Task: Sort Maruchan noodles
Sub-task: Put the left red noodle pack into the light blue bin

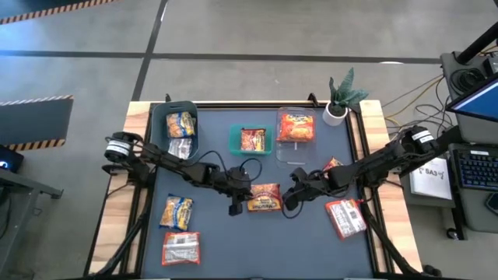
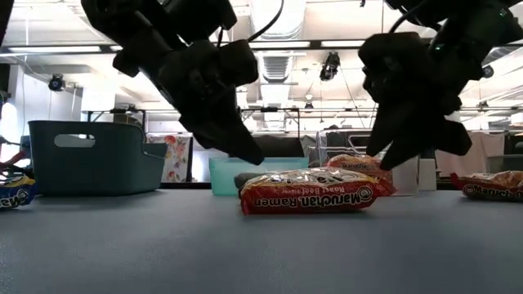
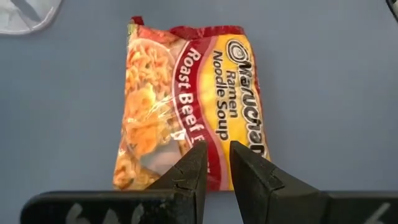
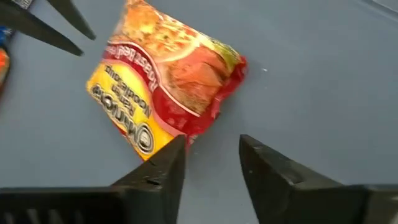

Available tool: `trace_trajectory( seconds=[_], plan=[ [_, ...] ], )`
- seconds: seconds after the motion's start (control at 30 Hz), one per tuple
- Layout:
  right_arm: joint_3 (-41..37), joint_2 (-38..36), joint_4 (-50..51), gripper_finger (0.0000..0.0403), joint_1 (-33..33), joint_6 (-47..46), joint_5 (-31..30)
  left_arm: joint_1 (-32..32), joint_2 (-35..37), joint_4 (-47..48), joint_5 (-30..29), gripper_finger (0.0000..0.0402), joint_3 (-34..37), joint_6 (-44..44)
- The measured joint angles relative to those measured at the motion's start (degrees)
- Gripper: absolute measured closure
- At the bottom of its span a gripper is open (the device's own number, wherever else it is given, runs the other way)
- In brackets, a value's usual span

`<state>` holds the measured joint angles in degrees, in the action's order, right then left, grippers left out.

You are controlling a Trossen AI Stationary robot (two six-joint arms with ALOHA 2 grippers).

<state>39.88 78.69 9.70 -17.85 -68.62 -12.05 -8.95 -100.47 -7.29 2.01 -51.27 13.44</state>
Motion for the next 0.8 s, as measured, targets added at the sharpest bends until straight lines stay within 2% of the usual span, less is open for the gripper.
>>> trace_trajectory(
  seconds=[0.17, 0.33, 0.6, 0.8],
  plan=[
    [-0.04, 0.15, -0.07, 0.0208, 0.0, 0.09, -0.18, -0.02, -0.58, -0.24, -0.48, 0.035, -0.04, -1.34],
    [-0.04, 0.18, -0.18, 0.0179, 0.0, 0.22, -3.08, -0.2, -0.57, -0.34, -2.7, 0.035, 0.02, -1.37],
    [-0.04, 1.34, -1.93, 0.0165, -0.01, 0.25, -4.48, -1.03, -0.71, -2.04, -3.28, 0.035, 0.04, -1.28],
    [-0.04, 3.22, -3.2, 0.0163, 0.0, 0.15, -5.11, -1.46, -0.74, -4.17, -7.38, 0.035, 1.83, -0.89]
  ],
)
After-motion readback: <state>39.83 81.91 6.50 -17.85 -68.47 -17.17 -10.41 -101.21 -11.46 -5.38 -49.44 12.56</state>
